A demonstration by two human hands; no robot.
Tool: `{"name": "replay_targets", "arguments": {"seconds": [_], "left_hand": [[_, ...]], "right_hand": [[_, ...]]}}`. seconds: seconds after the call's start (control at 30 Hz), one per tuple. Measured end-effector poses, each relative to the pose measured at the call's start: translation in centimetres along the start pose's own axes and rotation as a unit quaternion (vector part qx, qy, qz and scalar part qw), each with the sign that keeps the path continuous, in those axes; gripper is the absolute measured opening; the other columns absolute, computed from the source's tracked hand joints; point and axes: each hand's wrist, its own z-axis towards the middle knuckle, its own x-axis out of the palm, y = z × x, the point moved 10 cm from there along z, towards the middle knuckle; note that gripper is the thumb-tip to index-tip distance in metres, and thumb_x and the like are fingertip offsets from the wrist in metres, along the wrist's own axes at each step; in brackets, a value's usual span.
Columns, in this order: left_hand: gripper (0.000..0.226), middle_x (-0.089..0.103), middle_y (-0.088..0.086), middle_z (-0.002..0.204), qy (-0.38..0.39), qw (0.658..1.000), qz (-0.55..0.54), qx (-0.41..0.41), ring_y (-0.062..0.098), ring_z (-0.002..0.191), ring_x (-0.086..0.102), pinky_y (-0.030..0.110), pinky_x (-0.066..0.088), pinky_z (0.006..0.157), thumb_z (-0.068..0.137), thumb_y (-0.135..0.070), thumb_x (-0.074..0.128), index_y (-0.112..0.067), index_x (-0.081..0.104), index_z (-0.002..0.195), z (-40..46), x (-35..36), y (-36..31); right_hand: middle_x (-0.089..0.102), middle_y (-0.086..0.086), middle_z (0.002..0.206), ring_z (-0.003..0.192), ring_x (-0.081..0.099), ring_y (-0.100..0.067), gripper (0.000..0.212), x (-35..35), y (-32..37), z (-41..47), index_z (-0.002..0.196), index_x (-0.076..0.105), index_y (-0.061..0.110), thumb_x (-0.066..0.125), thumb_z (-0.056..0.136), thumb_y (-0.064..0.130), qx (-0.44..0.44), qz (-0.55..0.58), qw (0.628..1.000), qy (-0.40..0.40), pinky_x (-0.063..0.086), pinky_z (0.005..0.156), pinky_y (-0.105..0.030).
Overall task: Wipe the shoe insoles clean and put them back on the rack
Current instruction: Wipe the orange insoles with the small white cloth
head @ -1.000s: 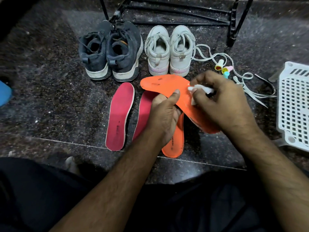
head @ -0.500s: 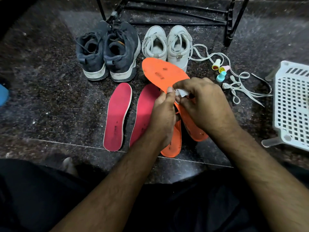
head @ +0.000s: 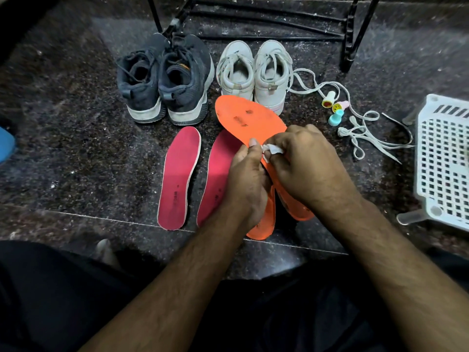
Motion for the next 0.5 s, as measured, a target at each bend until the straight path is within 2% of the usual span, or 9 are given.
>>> {"name": "replay_targets", "arguments": {"seconds": [0.13,0.27,0.43,0.5], "left_hand": [[0.022,0.065,0.006,0.083,-0.02,0.999,-0.025,-0.008,0.011,0.069,0.066,0.023,0.057,0.065,0.11,-0.024,0.034,-0.011,0.052,0.106,-0.1,0.0,0.1],[0.028,0.063,0.003,0.091,-0.037,0.999,-0.034,-0.004,0.011,0.075,0.058,0.025,0.046,0.07,0.11,-0.029,0.034,-0.012,0.051,0.123,0.2,-0.8,-0.1],[0.041,0.066,0.013,0.108,-0.044,0.998,-0.054,0.004,0.018,0.085,0.065,0.029,0.057,0.078,0.11,-0.029,0.031,-0.001,0.045,0.137,0.1,-0.9,-0.6],[0.044,0.068,0.014,0.099,-0.046,0.997,-0.062,-0.001,0.018,0.074,0.067,0.029,0.059,0.07,0.11,-0.03,0.031,0.0,0.043,0.139,0.0,-0.8,-0.7]], "right_hand": [[0.064,-0.006,0.09,0.096,0.053,-0.029,0.02,-0.1,-0.3,-0.8,0.097,0.072,0.02,0.058,0.09,0.032,0.04,0.003,0.999,-0.012,0.048,0.078,-0.04],[0.071,-0.006,0.088,0.092,0.063,-0.031,0.017,0.2,-0.7,-1.2,0.096,0.075,0.022,0.062,0.087,0.03,0.077,0.065,0.995,0.007,0.053,0.078,-0.041],[0.071,-0.004,0.08,0.086,0.067,-0.029,0.018,0.3,-1.5,-1.6,0.093,0.074,0.023,0.062,0.085,0.033,0.128,0.086,0.987,0.033,0.055,0.076,-0.04],[0.071,-0.002,0.077,0.083,0.067,-0.026,0.017,0.9,-1.9,-1.8,0.089,0.074,0.02,0.064,0.085,0.033,0.146,0.098,0.983,0.058,0.054,0.074,-0.036]]}}
